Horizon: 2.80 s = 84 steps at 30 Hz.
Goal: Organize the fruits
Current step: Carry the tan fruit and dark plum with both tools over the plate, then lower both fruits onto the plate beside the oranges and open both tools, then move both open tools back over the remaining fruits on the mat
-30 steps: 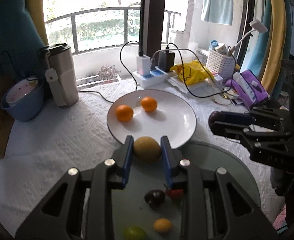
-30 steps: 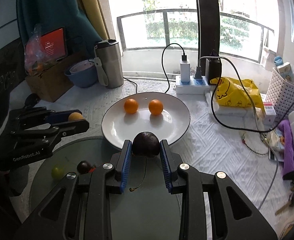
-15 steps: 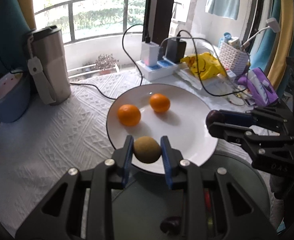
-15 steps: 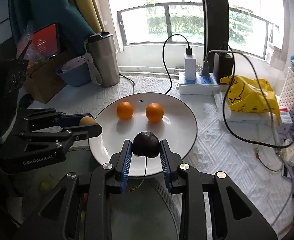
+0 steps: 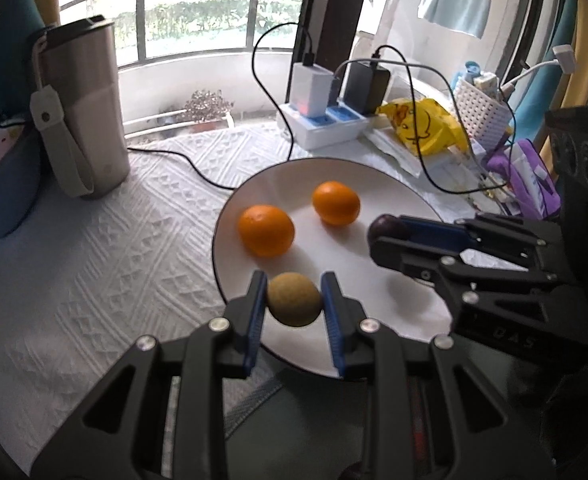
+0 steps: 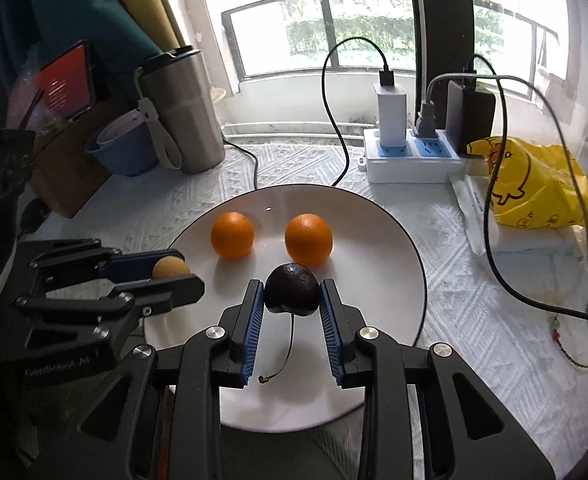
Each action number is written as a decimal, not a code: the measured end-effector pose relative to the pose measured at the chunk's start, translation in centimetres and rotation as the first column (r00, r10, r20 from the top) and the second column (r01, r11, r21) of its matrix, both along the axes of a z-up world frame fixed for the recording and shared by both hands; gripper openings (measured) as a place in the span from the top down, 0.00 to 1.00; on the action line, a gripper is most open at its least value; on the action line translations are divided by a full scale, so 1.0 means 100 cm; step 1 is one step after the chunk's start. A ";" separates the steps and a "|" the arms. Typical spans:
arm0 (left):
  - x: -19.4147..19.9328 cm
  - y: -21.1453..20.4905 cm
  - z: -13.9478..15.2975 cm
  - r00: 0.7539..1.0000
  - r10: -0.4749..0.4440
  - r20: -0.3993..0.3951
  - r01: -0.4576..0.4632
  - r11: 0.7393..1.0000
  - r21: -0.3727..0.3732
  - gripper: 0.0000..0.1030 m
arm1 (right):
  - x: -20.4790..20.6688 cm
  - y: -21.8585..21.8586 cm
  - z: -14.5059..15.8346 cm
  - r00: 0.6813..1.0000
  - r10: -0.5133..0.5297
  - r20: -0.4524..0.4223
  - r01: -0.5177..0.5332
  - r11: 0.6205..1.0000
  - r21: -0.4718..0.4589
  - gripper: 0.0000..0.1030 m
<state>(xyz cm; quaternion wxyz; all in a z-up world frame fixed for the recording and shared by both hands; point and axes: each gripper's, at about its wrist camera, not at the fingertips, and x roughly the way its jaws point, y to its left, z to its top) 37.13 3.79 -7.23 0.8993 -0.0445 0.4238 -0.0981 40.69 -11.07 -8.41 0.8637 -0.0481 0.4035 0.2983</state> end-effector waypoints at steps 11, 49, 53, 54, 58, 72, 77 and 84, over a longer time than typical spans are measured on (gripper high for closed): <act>0.006 0.008 -0.002 0.999 0.028 -0.024 -0.029 0.999 -0.028 0.71 | 0.016 0.015 -0.008 1.000 -0.015 -0.014 0.014 1.000 -0.016 0.70; -0.074 0.017 0.052 0.991 0.093 0.094 -0.094 0.996 0.006 0.57 | -0.063 0.014 0.041 0.998 -0.015 0.059 0.015 1.000 0.012 0.70; -0.085 0.018 0.054 0.990 0.099 0.104 -0.100 0.995 0.006 0.57 | -0.073 0.012 0.047 0.997 -0.014 0.071 0.013 1.000 0.016 0.70; -0.087 0.017 0.055 0.989 0.101 0.106 -0.102 0.995 0.005 0.57 | -0.076 0.011 0.048 0.997 -0.012 0.075 0.011 1.000 0.016 0.70; -0.096 0.016 0.057 0.988 0.101 0.113 -0.103 0.995 0.007 0.57 | -0.087 0.010 0.052 0.997 -0.009 0.082 0.007 1.000 0.019 0.70; -0.129 0.011 0.052 0.990 0.089 0.112 -0.092 0.996 0.018 0.56 | -0.121 0.004 0.055 0.995 -0.001 0.095 -0.001 1.000 0.017 0.70; -0.145 0.012 0.043 0.991 0.098 0.096 -0.099 0.995 0.007 0.56 | -0.131 0.000 0.053 0.996 0.001 0.094 -0.002 1.000 0.011 0.70; -0.163 0.011 0.030 0.991 0.103 0.082 -0.105 0.994 0.014 0.56 | -0.147 -0.005 0.046 0.997 0.003 0.080 -0.004 1.000 0.002 0.70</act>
